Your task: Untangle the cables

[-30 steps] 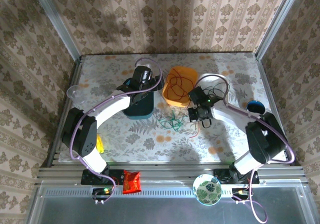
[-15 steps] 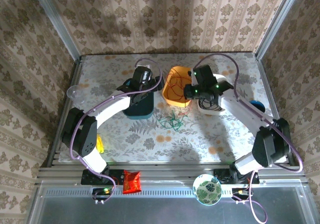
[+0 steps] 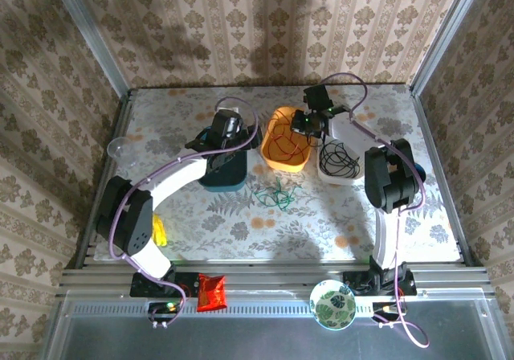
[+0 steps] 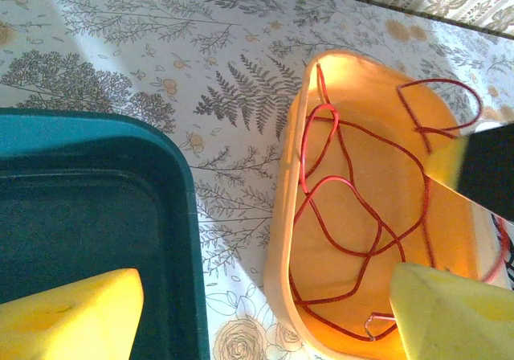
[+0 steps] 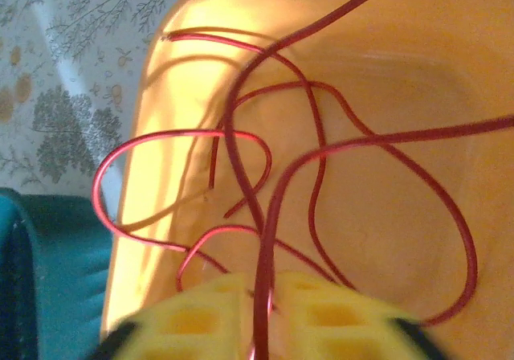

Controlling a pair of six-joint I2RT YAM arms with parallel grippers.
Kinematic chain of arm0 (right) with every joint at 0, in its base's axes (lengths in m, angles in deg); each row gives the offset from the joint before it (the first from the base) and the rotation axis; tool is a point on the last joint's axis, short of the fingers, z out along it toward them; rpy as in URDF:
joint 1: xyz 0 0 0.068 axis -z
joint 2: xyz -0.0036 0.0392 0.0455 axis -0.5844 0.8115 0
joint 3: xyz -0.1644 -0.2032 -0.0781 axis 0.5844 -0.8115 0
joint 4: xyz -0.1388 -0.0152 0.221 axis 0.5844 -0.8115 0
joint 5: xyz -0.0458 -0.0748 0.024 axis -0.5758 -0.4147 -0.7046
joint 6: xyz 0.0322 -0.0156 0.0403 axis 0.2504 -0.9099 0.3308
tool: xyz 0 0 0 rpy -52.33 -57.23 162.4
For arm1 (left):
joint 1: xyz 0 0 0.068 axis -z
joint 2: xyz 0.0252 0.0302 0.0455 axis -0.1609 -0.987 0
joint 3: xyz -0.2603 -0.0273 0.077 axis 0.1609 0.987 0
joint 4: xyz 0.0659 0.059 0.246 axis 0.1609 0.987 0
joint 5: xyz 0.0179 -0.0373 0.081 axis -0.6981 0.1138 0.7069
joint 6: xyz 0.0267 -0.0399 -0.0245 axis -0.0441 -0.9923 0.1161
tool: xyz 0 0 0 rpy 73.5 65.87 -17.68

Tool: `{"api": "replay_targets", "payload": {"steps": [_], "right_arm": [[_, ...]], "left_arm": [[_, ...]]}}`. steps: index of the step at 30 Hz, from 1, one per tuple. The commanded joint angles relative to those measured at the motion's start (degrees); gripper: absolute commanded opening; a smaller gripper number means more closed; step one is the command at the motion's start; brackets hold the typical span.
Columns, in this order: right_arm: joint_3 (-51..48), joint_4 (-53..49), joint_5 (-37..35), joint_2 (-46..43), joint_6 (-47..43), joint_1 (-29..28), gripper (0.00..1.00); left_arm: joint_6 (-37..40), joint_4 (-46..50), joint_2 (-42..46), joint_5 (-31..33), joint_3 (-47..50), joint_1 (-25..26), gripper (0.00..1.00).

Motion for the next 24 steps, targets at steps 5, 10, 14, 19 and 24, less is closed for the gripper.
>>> {"api": "replay_targets", "payload": {"steps": [5,10,14,19,24], "right_arm": [[-1.23,-2.35,-7.85,-4.65,-0.92,-1.79,0.53],[-10.89,-2.68,-11.37,-14.66,-2.95,-3.22,0.53],[-18.87,-2.85,-7.36,-22.10,-7.19,-5.48,0.52],[-23.45,-10.01,3.25,-22.58,-15.92,-11.12,0.50],[-22.96,-14.09,5.08,-17.49,-20.79,-14.41,0.47]], "left_arm": [[7.45,0.50,1.46,-4.89,-0.38,0.18,0.82],[13.36,0.43,0.71,-12.81,0.77,0.73,0.81],[17.02,1.63,-0.23,-17.08,1.62,1.45,0.81],[13.60,-0.28,0.89,-12.30,4.69,0.91,0.81],[13.68,2.38,0.43,-10.81,4.07,0.70,0.81]]}}
